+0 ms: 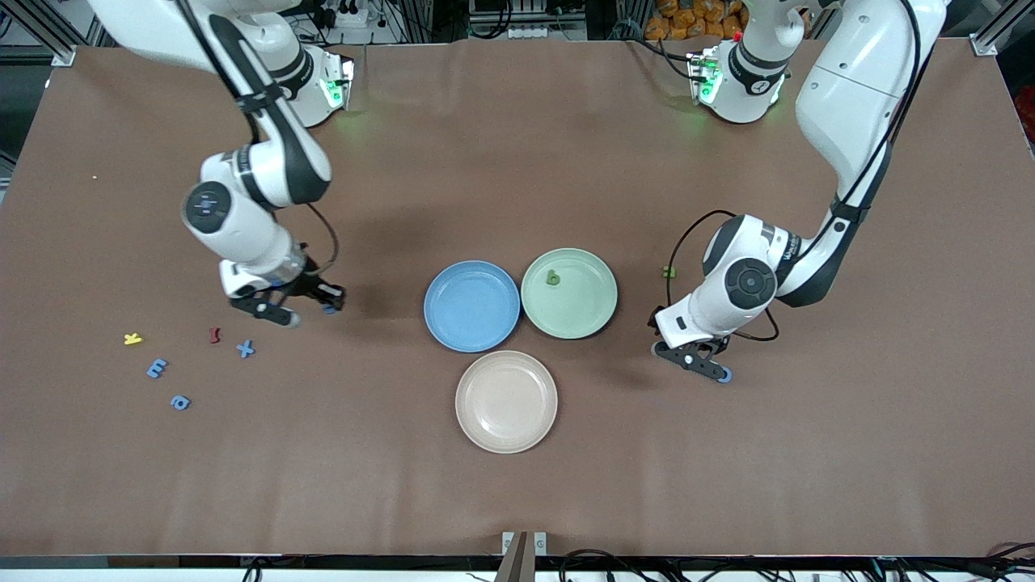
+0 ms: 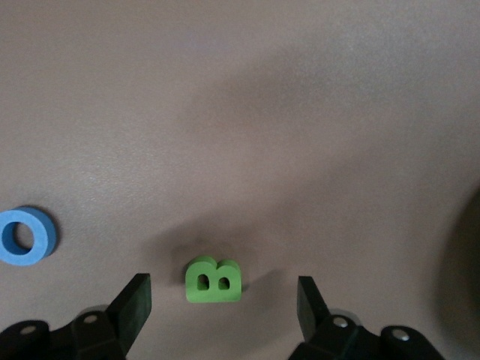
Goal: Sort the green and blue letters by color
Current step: 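Grasp the green B with the left gripper while the right carries c, then lower the blue c onto the blue plate while the left carries B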
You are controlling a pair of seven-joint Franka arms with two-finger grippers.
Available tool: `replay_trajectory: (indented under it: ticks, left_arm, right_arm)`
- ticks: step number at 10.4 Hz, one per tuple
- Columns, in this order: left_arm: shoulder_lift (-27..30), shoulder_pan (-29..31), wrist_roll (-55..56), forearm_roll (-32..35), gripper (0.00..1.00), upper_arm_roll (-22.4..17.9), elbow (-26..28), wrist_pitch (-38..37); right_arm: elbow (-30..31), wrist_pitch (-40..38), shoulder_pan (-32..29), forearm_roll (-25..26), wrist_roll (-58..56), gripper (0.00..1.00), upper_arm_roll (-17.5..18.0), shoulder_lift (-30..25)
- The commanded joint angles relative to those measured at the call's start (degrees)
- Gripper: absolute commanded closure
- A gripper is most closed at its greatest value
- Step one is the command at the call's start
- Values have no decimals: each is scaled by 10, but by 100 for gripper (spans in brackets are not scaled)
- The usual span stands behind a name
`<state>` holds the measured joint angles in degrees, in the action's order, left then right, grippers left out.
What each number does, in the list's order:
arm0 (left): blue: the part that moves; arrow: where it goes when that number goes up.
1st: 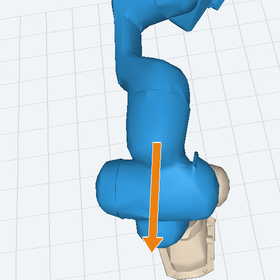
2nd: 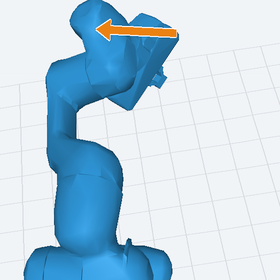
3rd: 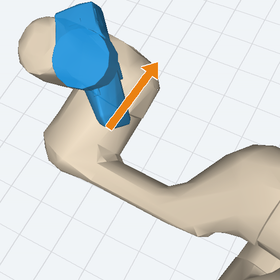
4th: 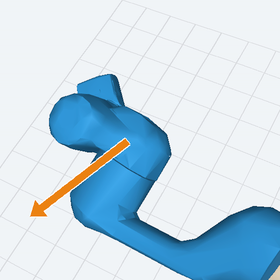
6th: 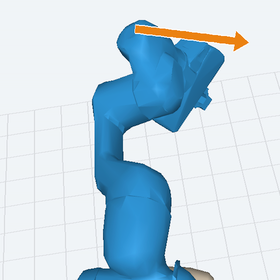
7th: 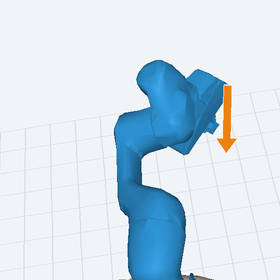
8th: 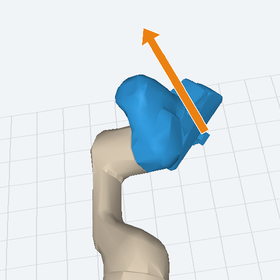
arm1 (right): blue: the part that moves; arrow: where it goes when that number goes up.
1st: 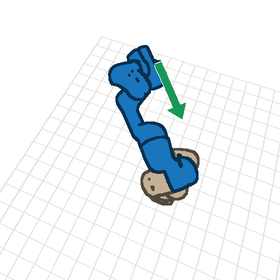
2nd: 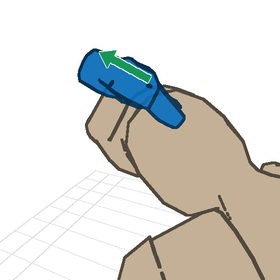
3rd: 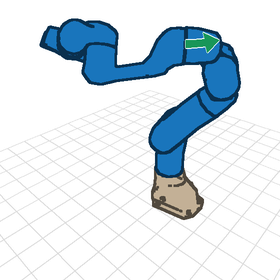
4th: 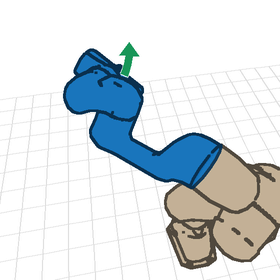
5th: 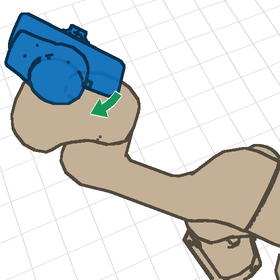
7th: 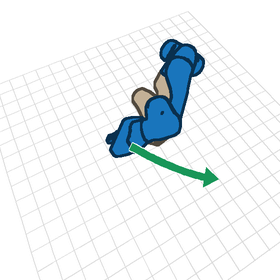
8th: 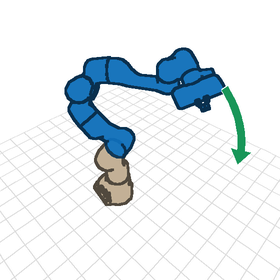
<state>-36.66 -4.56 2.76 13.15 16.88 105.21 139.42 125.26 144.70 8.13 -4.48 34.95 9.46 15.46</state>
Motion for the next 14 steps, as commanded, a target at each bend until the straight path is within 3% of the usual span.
replay_trajectory:
  ticks: [1, 4, 5, 6, 7, 8, 9, 12, 14]
  left_arm:
    - [-11, 4, -15, 30, 14, 1, -3, 1]
    - [-20, 4, -15, 45, 22, 1, -2, 1]
    - [-24, 4, -15, 45, 29, 1, -1, 1]
    - [-24, 6, -14, 44, 42, 1, 2, 1]
    - [-22, 10, -14, 45, 61, 1, 3, 1]
    - [-21, 10, -12, 45, 86, 1, 3, 1]
    - [-19, 10, -4, 44, 100, 1, 3, 1]
    - [19, 0, 24, 33, 100, 10, -6, -20]
    - [40, 0, 77, -5, 100, 52, -25, -58]
  right_arm:
    - [-118, -30, 103, -7, 125, 92, -5, 86]
    - [-210, -28, 171, -4, 185, 92, -6, 166]
    - [-235, -28, 182, -4, 198, 86, -7, 184]
    - [-243, -29, 183, -5, 203, 16, -6, 190]
    - [-244, -30, 183, -4, 216, 0, -6, 187]
    - [-246, -35, 182, -4, 217, 0, -6, 184]
    - [-248, -62, 174, 3, 207, 0, -6, 179]
    - [-247, -163, 86, 13, 49, 0, -5, 133]
    - [-245, -187, 28, 24, -42, 0, -5, 118]
